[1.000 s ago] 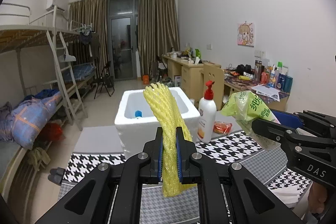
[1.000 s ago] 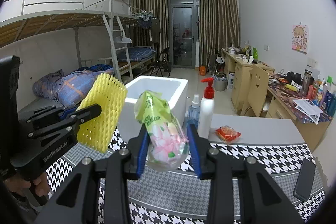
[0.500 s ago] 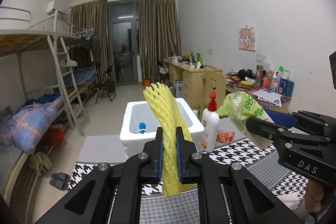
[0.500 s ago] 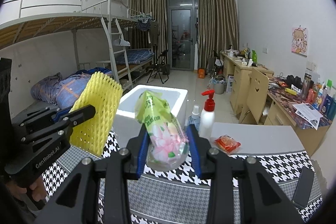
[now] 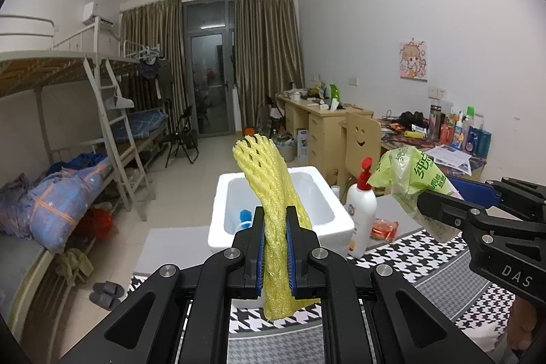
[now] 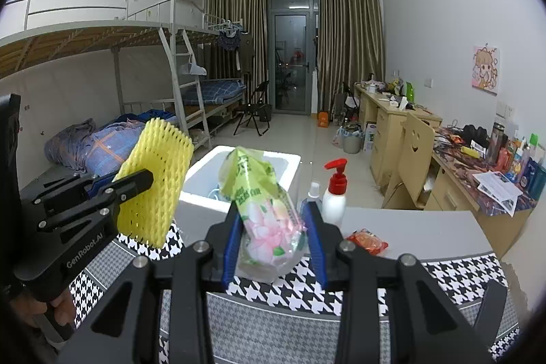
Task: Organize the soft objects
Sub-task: 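Lift the mesh sleeve and bag and carry both grippers to the foam box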
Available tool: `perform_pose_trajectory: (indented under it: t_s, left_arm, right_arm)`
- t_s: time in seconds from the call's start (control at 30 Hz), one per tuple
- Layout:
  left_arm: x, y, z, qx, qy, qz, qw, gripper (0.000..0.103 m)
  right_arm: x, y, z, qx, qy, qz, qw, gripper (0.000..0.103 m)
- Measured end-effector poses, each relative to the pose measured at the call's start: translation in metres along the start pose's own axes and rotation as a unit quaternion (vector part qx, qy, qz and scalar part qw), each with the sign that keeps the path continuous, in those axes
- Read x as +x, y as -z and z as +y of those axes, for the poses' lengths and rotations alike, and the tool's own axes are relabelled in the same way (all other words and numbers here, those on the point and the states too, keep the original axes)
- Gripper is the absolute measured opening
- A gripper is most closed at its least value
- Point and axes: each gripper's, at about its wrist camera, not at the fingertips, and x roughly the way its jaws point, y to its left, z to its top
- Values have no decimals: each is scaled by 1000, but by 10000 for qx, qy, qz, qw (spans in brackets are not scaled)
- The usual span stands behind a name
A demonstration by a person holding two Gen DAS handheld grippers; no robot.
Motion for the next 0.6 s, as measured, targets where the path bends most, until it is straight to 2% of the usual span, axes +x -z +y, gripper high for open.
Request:
perform_pose_trajectory:
  t_s: [0.6]
  left_arm:
    - [23, -24, 6, -59, -130, -1, 9999, 11]
  right_arm:
    - [31, -23, -3, 129, 70, 161, 9998, 41]
